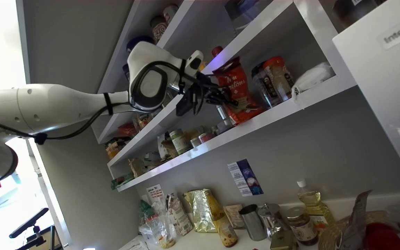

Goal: Put the orange packet on the counter.

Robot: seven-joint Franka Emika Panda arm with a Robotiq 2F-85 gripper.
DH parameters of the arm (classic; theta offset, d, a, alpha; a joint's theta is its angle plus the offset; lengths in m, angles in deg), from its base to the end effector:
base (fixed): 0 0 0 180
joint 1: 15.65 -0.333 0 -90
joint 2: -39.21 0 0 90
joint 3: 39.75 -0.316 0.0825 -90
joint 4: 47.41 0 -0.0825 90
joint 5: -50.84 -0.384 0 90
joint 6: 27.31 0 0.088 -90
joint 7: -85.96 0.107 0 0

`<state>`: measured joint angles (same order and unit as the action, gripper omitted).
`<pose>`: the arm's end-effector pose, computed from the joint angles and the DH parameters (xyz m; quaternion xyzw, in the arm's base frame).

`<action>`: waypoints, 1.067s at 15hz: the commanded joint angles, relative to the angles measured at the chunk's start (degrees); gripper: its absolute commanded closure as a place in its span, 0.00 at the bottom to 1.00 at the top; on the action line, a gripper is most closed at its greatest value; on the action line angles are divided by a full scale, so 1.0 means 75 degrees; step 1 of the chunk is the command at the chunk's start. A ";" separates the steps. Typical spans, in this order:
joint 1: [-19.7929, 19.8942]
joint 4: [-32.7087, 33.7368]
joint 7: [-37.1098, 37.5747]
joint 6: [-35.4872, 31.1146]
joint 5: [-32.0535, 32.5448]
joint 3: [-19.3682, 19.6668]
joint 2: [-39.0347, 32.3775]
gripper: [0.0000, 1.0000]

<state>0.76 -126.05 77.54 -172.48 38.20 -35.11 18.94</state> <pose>0.6722 -0.2491 0.6129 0.9040 -0.1509 0.3994 0.0207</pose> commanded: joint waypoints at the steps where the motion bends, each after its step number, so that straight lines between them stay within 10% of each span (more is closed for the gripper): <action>1: -0.0043 -0.1864 -0.0009 0.0438 0.0002 0.0048 0.1618 0.99; 16: -0.2613 -0.6805 -0.1190 0.2615 -0.0511 -0.0756 0.4400 0.99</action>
<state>-14.42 -171.82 71.22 -152.23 36.81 -38.81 50.70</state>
